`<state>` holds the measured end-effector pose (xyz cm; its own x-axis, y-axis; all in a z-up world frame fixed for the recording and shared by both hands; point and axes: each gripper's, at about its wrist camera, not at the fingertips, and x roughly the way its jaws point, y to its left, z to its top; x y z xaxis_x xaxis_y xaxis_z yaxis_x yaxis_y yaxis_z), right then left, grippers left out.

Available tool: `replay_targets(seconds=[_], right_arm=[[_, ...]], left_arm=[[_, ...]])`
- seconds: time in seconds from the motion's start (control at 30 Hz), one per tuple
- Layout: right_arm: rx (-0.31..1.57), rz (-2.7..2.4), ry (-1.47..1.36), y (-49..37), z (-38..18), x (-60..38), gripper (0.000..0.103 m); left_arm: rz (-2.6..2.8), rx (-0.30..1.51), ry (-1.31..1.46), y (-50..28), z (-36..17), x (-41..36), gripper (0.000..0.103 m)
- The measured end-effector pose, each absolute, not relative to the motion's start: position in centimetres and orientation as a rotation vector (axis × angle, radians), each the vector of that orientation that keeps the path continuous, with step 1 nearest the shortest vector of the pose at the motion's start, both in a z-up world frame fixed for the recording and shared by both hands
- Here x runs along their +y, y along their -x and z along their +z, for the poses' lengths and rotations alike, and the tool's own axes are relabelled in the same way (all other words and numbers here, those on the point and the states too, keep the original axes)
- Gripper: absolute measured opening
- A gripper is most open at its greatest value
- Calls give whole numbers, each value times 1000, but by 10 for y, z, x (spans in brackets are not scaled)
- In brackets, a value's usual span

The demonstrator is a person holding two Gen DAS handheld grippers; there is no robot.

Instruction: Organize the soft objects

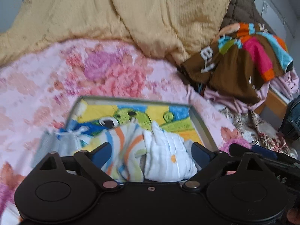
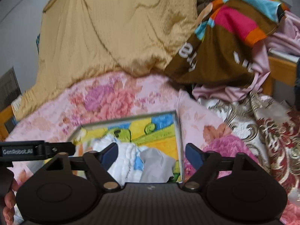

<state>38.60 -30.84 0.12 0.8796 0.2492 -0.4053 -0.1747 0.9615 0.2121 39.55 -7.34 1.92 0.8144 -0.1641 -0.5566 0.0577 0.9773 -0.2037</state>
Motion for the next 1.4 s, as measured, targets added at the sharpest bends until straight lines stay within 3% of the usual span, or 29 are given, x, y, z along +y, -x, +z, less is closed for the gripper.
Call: replay_targets(seconds=[0.23, 0.6, 1.4], right_arm=[[335, 212, -202, -349, 30, -317, 94], [223, 235, -199, -276, 52, -307, 102], [222, 250, -92, -158, 35, -274, 103]], left_arm=[[-107, 471, 159, -345, 52, -62, 102], [-134, 341, 147, -263, 80, -45, 102], [-109, 361, 94, -134, 48, -27, 102]])
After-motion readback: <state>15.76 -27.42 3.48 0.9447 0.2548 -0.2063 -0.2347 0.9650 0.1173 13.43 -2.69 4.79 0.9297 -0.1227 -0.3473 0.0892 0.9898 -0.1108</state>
